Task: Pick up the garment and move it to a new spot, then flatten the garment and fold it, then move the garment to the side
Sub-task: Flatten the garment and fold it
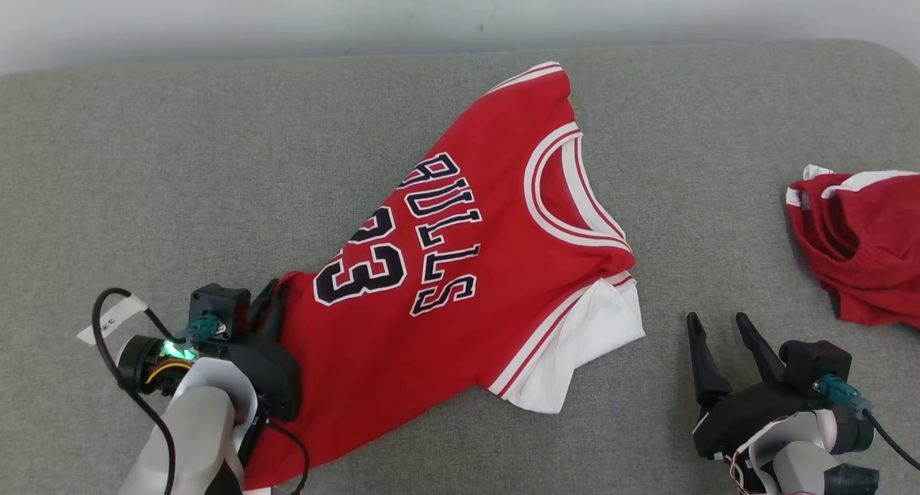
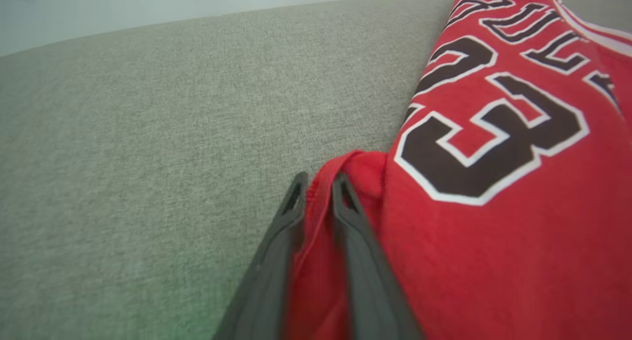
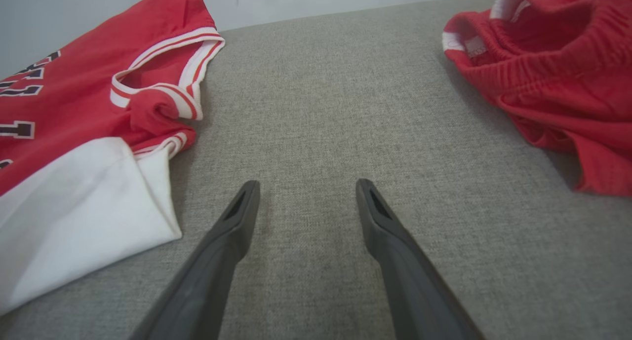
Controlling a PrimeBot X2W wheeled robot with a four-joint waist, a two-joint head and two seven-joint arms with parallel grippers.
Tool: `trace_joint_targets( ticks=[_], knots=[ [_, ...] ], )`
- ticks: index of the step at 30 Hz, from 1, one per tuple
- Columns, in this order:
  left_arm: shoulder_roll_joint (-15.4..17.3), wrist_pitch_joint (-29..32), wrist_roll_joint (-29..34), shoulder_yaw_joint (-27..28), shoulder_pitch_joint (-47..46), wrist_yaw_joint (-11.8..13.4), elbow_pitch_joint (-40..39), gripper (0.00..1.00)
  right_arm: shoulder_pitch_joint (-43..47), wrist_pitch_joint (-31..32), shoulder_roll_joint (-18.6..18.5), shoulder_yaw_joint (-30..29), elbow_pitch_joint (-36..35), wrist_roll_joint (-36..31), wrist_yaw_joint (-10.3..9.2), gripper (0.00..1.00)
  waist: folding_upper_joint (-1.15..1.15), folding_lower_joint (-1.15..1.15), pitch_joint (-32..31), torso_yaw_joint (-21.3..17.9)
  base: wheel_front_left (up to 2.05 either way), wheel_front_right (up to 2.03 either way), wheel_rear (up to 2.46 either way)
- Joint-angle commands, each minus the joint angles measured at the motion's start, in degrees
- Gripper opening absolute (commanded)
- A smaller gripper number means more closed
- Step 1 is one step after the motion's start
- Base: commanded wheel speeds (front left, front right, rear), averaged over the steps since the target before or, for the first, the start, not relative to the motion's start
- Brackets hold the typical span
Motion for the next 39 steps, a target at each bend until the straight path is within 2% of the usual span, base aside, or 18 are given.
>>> trace_joint_targets(
  ticks=[1, 6, 12, 15, 18, 26, 27, 28, 29, 33, 39],
  knots=[
    [0.21, -0.07, -0.79, 0.10, -0.45, 0.21, 0.74, 0.00, -0.67, -0.02, 0.14, 0.11, -0.01, 0.18, -0.07, 1.00, 0.00, -0.01, 0.10, -0.03, 0.00, 0.00, 0.00],
    [0.03, -0.07, -1.56, 0.69, -1.76, 0.25, -0.26, 0.00, -0.81, -0.02, 0.16, 0.17, 0.01, 0.34, -0.07, 1.00, 0.00, -0.01, 0.35, 0.19, 0.00, 0.00, 0.00],
    [0.53, -0.07, -4.14, 4.23, -2.49, 2.01, -9.91, 0.00, -0.99, -0.02, 0.37, -0.10, -0.30, 0.25, -0.07, 1.00, 0.00, -0.01, 0.91, 0.54, 0.00, 0.00, 0.00],
    [1.54, -0.07, -4.49, 6.68, -3.64, 3.39, -13.67, 0.00, -1.60, -0.02, 0.37, 0.17, -0.55, 0.39, -0.07, 1.00, 0.00, -0.01, 1.75, 0.29, 0.00, 0.00, 0.00],
    [2.70, -0.07, -5.43, 10.06, -4.96, 6.09, -14.82, 0.00, -2.35, -0.02, 0.46, 0.70, -0.73, 0.62, -0.07, 1.00, 0.00, -0.01, 2.84, -0.54, 0.00, 0.00, 0.00],
    [7.72, -0.07, -6.18, 16.27, -8.35, 10.19, -13.03, 0.01, -3.90, -0.02, 1.18, 1.25, -0.82, 1.05, -0.07, 1.00, 0.00, -0.01, 5.70, -4.30, 0.00, 0.00, 0.00],
    [7.75, -0.07, -6.07, 16.64, -8.10, 10.38, -12.91, 0.35, -3.93, -0.02, 1.25, 1.27, -0.87, 1.07, -0.07, 1.00, 0.00, -0.01, 5.74, -4.60, 0.00, 0.00, 0.00],
    [7.79, -0.07, -5.83, 16.73, -7.66, 10.33, -11.93, 0.96, -3.80, -0.02, 1.26, 1.20, -0.84, 1.06, -0.07, 1.00, 0.00, -0.01, 5.67, -4.79, 0.00, 0.00, 0.00],
    [7.89, -0.07, -5.83, 16.81, -7.50, 10.12, -11.05, 1.00, -3.63, -0.02, 1.30, 1.13, -0.72, 1.04, -0.07, 1.00, 0.00, -0.01, 5.48, -4.92, 0.00, 0.00, 0.00],
    [7.22, -0.07, -6.37, 17.27, -5.64, 8.99, -9.15, 1.00, -2.56, -0.02, 1.55, 0.45, -0.55, 0.82, -0.07, 1.00, 0.00, -0.01, 3.96, -4.59, 0.00, 0.00, 0.00],
    [3.72, -0.07, -7.03, 18.01, 1.61, 6.48, -12.45, 1.00, -0.83, -0.02, 1.49, -0.33, -0.33, 0.31, -0.07, 1.00, 0.00, -0.01, 0.11, -2.29, 0.00, 0.00, 0.00]
  ],
)
